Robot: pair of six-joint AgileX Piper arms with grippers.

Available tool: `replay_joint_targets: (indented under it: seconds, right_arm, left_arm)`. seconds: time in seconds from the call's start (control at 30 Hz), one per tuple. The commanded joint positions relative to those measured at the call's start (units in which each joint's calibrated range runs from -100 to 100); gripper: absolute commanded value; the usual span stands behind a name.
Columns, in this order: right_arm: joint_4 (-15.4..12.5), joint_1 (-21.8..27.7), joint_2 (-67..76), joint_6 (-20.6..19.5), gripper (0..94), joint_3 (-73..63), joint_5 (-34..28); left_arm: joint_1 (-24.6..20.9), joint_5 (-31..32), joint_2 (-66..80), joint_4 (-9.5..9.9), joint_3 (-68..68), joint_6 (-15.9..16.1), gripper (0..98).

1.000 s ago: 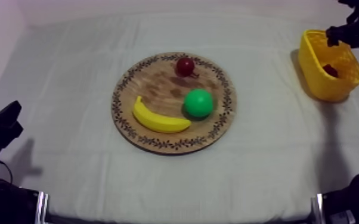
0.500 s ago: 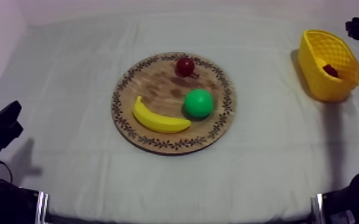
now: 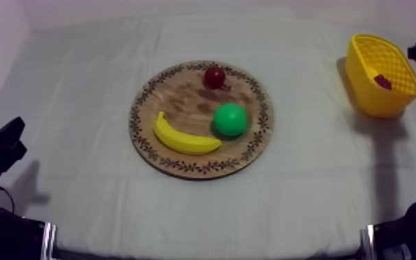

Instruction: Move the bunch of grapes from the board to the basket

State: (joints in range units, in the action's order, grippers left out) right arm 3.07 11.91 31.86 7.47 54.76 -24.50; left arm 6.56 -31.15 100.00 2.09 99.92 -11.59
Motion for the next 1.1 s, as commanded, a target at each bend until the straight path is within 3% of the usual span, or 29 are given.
replay_joint_targets:
  seconds: [0.0,0.77,1.07]
  right_arm:
    - [-0.18,-0.31,4.46,0.1,45.9,5.15,0.74]
    - [1.12,-8.41,39.24,-0.11,38.5,35.76,-1.34]
    - [-1.63,-8.51,49.77,2.12,28.0,40.56,-6.02]
  left_arm:
    - [-0.01,0.03,0.0,-0.01,-0.04,-0.01,0.1]
    - [-0.01,0.03,0.0,-0.01,-0.04,-0.01,0.1]
    - [-0.01,0.03,0.0,-0.01,-0.04,-0.01,0.1]
